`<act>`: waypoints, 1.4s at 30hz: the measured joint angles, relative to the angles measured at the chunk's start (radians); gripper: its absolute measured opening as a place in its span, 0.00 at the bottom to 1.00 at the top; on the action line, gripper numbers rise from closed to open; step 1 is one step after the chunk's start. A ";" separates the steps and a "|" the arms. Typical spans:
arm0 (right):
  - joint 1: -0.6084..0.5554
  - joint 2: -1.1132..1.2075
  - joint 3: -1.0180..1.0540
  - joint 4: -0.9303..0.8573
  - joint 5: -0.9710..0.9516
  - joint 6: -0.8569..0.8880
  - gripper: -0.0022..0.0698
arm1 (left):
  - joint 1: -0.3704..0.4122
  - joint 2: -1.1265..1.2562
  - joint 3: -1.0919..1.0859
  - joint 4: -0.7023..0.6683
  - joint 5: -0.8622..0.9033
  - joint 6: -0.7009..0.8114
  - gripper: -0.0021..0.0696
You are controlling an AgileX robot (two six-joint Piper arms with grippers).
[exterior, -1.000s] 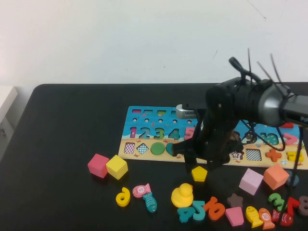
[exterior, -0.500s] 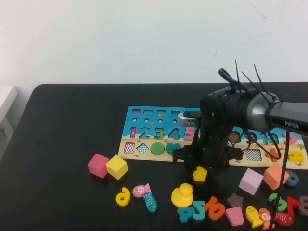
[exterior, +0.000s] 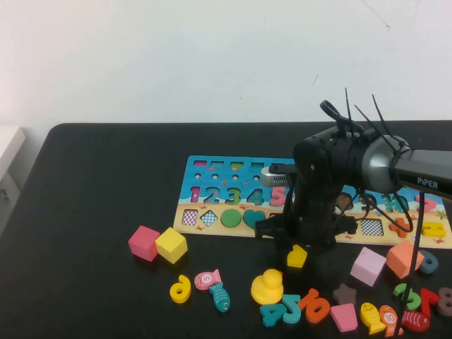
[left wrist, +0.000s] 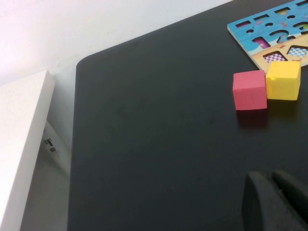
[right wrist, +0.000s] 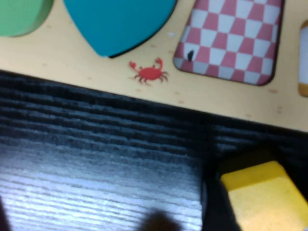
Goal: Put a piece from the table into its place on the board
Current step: Pick up the "Pentagon", then place the "Pentagon" into the hole of the Pentagon
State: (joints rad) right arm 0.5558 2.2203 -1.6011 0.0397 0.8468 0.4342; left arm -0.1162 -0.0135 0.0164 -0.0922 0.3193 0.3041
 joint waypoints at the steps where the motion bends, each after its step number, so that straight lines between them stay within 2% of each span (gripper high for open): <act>1: 0.000 0.000 -0.002 0.000 0.000 -0.002 0.57 | 0.000 0.000 0.000 0.000 0.000 0.000 0.03; 20: 0.000 0.010 -0.180 -0.026 0.154 -0.091 0.54 | 0.000 0.000 0.000 0.000 0.000 0.000 0.03; 27: -0.028 0.010 -0.189 -0.091 0.147 -0.106 0.54 | 0.000 0.000 0.000 0.000 0.000 0.000 0.03; 42: -0.053 0.030 -0.191 -0.076 0.070 -0.163 0.54 | 0.000 0.000 0.000 0.000 0.000 0.000 0.03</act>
State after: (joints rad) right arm 0.5029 2.2501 -1.7922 -0.0367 0.9164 0.2707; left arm -0.1162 -0.0135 0.0164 -0.0922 0.3193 0.3041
